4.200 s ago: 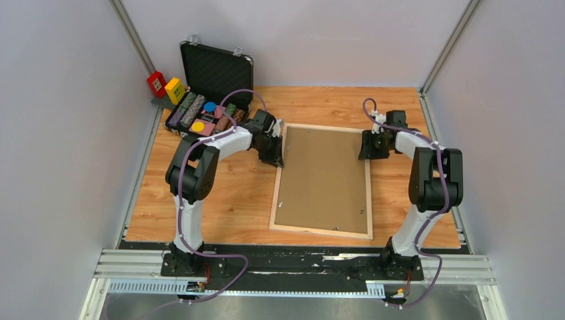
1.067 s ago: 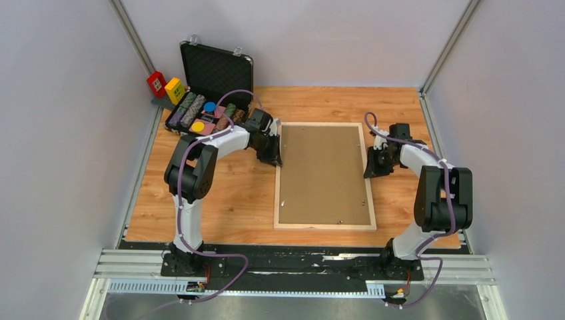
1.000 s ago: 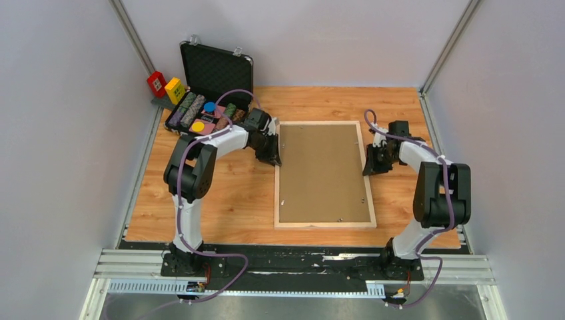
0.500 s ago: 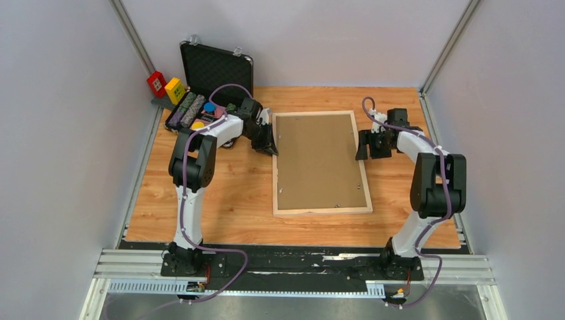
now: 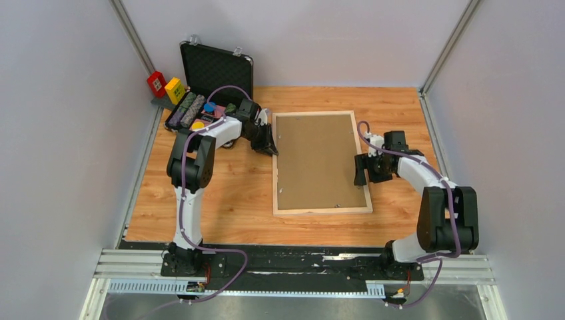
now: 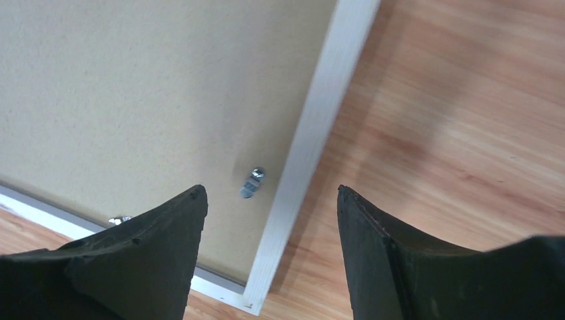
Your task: Put the photo into the frame
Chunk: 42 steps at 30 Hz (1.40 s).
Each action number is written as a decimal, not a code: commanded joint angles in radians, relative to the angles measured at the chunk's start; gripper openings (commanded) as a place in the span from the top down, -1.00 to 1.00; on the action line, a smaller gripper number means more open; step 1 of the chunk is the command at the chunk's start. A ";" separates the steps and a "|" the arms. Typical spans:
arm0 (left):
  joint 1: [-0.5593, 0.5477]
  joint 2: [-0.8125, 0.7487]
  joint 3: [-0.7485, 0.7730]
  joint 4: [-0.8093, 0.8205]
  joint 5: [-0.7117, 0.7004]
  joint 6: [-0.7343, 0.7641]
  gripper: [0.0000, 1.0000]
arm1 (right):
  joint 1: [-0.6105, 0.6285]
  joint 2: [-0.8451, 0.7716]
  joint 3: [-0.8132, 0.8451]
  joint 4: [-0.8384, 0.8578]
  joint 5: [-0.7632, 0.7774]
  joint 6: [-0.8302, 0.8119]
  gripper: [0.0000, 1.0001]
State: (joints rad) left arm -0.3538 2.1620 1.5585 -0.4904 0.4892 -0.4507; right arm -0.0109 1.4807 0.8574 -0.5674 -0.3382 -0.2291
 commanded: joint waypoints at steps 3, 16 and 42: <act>-0.016 -0.022 -0.038 0.010 0.032 0.007 1.00 | 0.073 -0.028 -0.021 0.013 0.051 0.015 -0.35; -0.016 -0.042 -0.060 0.023 0.026 0.011 1.00 | 0.091 0.005 -0.025 0.030 0.117 0.016 -0.12; -0.016 -0.043 -0.067 0.024 0.027 0.016 1.00 | 0.103 0.030 -0.018 0.044 0.160 -0.014 0.28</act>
State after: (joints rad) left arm -0.3538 2.1445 1.5246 -0.4511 0.4881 -0.4530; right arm 0.0837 1.5116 0.8326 -0.5568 -0.2104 -0.2115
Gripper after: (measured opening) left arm 0.284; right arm 0.385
